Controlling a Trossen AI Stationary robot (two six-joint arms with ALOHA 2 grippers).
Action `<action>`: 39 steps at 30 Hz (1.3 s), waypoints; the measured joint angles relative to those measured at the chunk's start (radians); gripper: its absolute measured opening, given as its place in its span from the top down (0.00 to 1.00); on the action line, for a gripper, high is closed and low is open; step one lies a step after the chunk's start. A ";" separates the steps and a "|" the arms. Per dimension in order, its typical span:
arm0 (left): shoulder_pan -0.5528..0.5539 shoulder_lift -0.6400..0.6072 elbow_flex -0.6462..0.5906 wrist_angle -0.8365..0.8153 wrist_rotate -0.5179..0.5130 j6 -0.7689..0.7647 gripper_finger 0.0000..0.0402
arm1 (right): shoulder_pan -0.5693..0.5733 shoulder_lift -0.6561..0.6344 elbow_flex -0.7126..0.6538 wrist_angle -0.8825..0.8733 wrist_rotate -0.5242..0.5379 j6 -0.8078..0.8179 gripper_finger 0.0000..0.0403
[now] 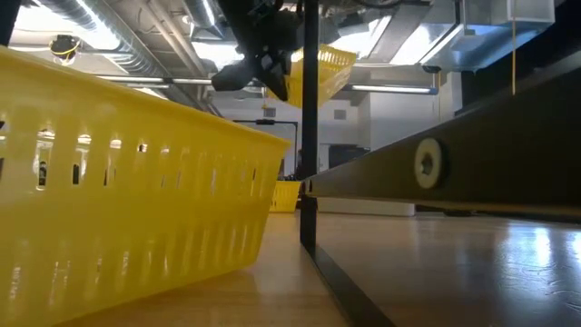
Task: Stack baskets on shelf by color
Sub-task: Put the middle yellow bin on the shelf
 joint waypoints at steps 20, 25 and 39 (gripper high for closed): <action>-0.060 0.000 0.000 0.227 -0.125 0.288 1.00 | -0.223 0.009 -0.025 0.206 -0.335 -0.264 0.74; -0.074 0.000 0.000 0.237 -0.125 0.289 1.00 | -0.263 0.027 -0.025 0.222 -0.379 -0.308 0.74; -0.092 0.000 0.000 0.260 -0.140 0.288 1.00 | -0.349 0.086 -0.025 0.226 -0.468 -0.369 0.74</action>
